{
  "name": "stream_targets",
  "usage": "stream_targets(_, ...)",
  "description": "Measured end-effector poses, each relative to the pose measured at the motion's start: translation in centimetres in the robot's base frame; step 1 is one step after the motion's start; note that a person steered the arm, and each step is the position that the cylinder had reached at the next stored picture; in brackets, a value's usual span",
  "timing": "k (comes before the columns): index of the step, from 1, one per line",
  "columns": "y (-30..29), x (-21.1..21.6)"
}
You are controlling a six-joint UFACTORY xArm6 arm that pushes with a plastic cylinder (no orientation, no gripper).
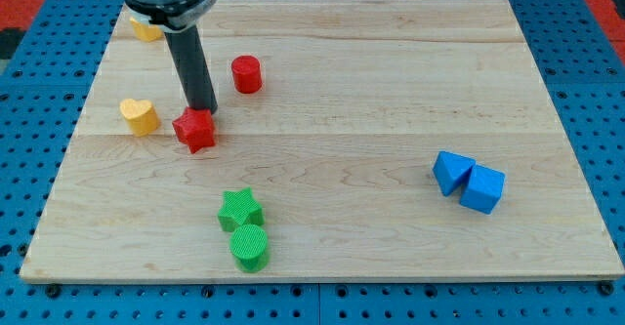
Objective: Push red star towards yellow heart
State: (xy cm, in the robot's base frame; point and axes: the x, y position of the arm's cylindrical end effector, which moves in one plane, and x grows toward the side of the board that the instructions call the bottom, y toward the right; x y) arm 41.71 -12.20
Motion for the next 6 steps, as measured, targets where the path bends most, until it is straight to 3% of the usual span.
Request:
stream_targets(2, -4.9, 4.5)
stream_targets(3, -0.4, 6.0)
stream_targets(4, -1.7, 9.3)
stream_targets(5, -8.7, 8.5)
stream_targets(6, -10.0, 4.6)
